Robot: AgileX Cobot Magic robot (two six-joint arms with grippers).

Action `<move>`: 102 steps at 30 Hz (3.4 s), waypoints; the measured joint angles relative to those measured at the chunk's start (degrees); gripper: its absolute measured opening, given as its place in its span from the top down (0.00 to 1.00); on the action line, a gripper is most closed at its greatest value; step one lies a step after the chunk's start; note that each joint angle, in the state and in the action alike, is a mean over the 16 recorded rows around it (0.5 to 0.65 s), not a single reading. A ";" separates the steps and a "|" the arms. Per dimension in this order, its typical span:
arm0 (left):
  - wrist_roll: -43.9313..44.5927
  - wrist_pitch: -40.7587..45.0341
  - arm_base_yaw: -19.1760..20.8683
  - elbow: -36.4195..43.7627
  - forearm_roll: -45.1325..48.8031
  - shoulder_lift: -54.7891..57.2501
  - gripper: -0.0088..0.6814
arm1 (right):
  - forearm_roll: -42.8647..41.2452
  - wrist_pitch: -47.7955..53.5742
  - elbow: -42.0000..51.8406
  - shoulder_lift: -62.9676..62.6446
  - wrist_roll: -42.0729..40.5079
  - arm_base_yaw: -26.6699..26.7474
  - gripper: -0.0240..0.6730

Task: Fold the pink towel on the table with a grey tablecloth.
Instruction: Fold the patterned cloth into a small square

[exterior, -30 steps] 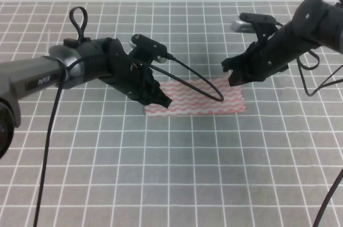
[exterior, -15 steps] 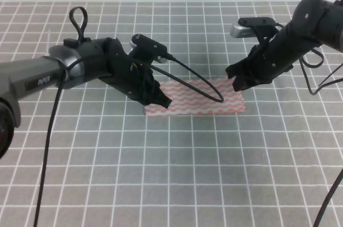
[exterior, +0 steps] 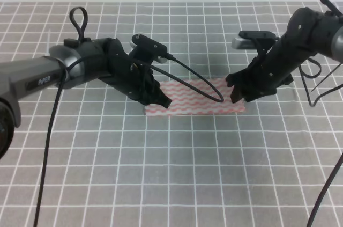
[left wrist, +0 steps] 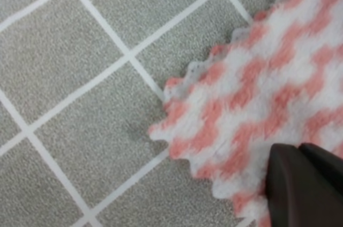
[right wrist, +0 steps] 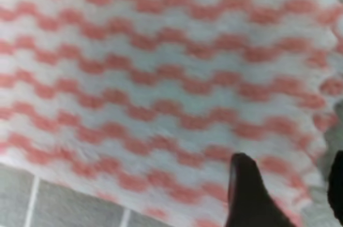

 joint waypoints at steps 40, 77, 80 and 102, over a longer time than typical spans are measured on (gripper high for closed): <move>0.70 -0.37 -0.01 0.03 -0.02 0.03 0.99 | 11.09 -0.59 -1.25 -1.59 -6.84 0.08 0.98; -1.24 -2.48 1.00 -0.12 -0.14 -4.29 0.78 | 18.89 1.60 -2.71 -1.16 -14.54 1.51 0.98; -2.57 -2.97 1.93 -0.12 -0.12 -5.86 0.74 | 19.04 1.70 -2.71 -1.16 -14.68 1.89 0.98; -6.55 -4.40 6.48 -0.12 -0.68 -15.18 0.71 | 24.90 -2.11 -2.82 -0.94 -17.84 6.68 0.98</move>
